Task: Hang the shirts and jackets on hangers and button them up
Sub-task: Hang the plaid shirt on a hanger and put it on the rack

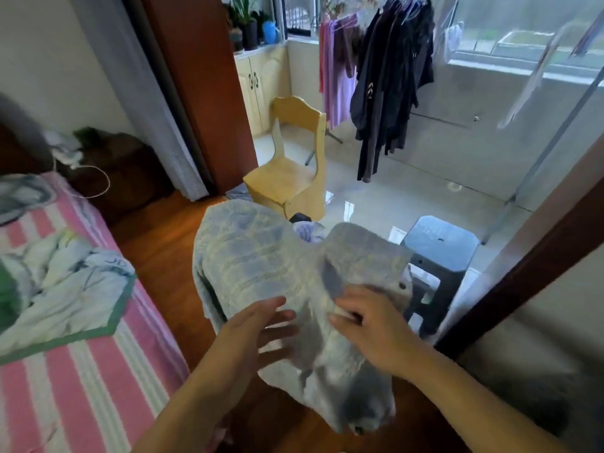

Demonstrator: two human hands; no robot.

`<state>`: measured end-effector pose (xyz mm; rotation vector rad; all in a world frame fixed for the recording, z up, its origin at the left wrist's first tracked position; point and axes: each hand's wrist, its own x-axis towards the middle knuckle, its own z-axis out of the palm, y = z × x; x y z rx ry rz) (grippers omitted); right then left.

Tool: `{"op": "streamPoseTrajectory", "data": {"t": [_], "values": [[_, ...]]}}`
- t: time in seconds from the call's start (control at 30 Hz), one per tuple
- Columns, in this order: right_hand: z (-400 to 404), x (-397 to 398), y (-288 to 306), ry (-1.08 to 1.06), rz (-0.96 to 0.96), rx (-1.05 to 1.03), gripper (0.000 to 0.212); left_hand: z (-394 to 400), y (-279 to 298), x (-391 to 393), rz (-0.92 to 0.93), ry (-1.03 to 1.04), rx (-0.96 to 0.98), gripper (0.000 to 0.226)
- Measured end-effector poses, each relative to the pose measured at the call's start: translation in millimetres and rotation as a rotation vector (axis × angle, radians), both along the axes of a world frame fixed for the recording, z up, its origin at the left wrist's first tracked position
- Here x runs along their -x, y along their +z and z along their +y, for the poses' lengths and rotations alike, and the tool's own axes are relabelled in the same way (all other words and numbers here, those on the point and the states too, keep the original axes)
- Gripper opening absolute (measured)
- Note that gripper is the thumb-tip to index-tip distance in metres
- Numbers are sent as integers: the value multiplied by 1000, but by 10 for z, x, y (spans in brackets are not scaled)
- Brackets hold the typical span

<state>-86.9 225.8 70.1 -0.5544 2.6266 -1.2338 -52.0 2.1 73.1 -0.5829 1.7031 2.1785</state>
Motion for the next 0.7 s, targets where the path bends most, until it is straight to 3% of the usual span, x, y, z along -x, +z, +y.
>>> {"op": "streamPoseTrajectory", "data": {"t": [0.07, 0.13, 0.17, 0.27, 0.37, 0.47, 0.6, 0.7], "values": [[-155, -206, -175, 285, -25, -138, 17, 139, -125, 10, -26, -64, 66, 18], [-195, -288, -365, 437, -28, -210, 20, 241, -339, 34, 17, -88, 412, 6], [-148, -289, -424, 417, -59, -163, 27, 254, -466, 37, 6, -46, 553, 16], [147, -193, -472, 102, -97, 40, 32, 248, -675, 45, -40, 68, 496, 18], [394, 85, -573, -77, 8, -88, 36, 234, -721, 55, -6, 61, 442, 9], [367, 432, -509, -167, -102, -29, 40, 172, -754, 17, 37, 69, 488, 2], [52, 815, -368, 7, -342, 30, 60, 94, -735, -41, 45, 125, 509, 16], [-126, 908, -348, 108, -390, 51, 48, 92, -700, -42, 65, 170, 574, 23]]}}
